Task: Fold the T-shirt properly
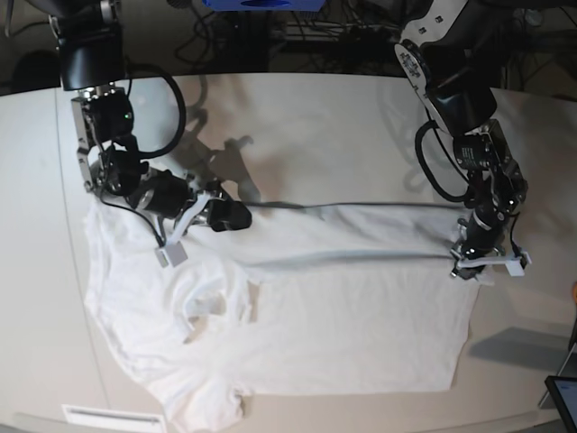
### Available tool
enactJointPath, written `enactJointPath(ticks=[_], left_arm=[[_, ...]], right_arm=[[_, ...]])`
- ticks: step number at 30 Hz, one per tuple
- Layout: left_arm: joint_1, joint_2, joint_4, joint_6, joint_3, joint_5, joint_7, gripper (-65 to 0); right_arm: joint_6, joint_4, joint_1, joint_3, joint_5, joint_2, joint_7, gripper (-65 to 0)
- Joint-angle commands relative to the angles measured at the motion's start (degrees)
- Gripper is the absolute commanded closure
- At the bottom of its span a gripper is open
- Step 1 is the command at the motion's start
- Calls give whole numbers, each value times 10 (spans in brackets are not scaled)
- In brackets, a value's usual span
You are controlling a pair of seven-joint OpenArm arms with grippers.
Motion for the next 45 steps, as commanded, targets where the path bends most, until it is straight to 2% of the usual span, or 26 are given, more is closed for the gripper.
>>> enactJointPath(ticks=[1,4,9,12,17,21,30,45], left_arm=[[-16,-9,12,-5,0,-4,-13,-225],[-20,-9,12,-5,0,-4,-13,-296],[-22,-10,15,-5,0,-7,-13,-321],[-14,-10,57,-5,1,-7,-11,-348],[52,-10,178,-5,63,-4,-11,-344],[110,-11,224,-5,70,-4,-11,-343],[175,-56,223,-5,70,-4,-12,-343],[178,-52,203,-5,76,-4,-12,-343]], right_arm=[[8,12,13,1,11,2,10,-223],[8,12,16,-7,11,2,10,-223],[8,14,18,-15,11,3,9,-223],[8,36,22,-42,11,4,9,-223],[6,42,54,-66,11,2,10,-223],[5,14,83,-65,11,-8,9,-223],[5,-122,131,-66,10,-53,11,-223],[4,-212,192,-66,10,-90,11,-223]])
